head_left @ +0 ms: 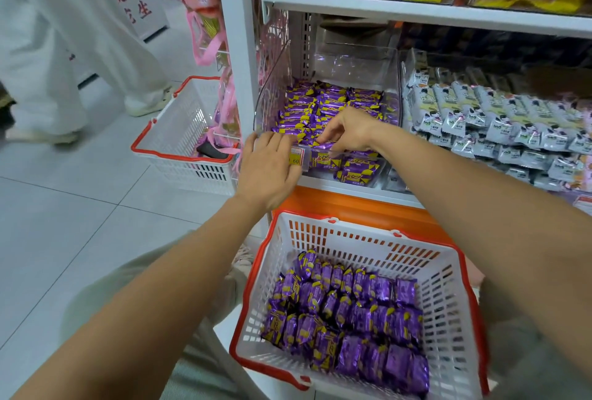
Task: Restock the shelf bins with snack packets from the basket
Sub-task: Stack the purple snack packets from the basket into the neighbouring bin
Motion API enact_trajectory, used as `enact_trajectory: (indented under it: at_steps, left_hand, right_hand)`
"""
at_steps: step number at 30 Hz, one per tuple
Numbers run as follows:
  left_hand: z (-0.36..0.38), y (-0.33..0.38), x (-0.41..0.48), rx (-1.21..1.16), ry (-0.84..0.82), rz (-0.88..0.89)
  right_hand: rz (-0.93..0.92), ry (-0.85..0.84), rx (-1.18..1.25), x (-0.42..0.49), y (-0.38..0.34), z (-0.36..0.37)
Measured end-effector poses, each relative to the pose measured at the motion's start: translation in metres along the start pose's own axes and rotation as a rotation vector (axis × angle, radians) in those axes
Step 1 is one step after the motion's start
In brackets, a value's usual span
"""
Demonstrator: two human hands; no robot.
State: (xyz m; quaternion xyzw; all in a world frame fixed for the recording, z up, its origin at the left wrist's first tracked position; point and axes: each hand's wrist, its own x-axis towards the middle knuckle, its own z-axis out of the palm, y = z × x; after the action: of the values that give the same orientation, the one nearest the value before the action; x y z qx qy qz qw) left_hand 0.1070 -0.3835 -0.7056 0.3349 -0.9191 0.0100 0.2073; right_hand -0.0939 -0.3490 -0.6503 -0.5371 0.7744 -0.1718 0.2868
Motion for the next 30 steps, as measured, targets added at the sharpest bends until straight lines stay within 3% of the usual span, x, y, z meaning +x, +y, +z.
enact_trajectory:
  at_steps: [7, 11, 15, 20, 24, 30]
  left_hand:
    - [-0.009, -0.008, 0.024, 0.047, -0.184, 0.019]
    - [-0.017, -0.007, 0.035, 0.238, -0.334, 0.074]
    - [-0.025, -0.005, 0.048, 0.351, -0.381, 0.101]
    - [-0.023, 0.005, 0.061, 0.443, -0.38, 0.056]
    - [-0.021, 0.004, 0.061, 0.384, -0.349, 0.031]
    - [-0.014, 0.002, 0.036, 0.311, -0.272, 0.127]
  right_hand:
    - [0.03, 0.021, 0.224, 0.0, 0.008, 0.005]
    - [-0.003, 0.025, 0.182, 0.001, 0.011, 0.004]
    - [-0.038, 0.039, 0.113, 0.0, 0.014, -0.004]
    - [-0.043, 0.029, 0.067, -0.003, 0.012, -0.004]
    - [-0.05, 0.025, 0.086, -0.001, 0.009, 0.0]
    - [-0.134, 0.057, 0.042, -0.007, 0.012, 0.006]
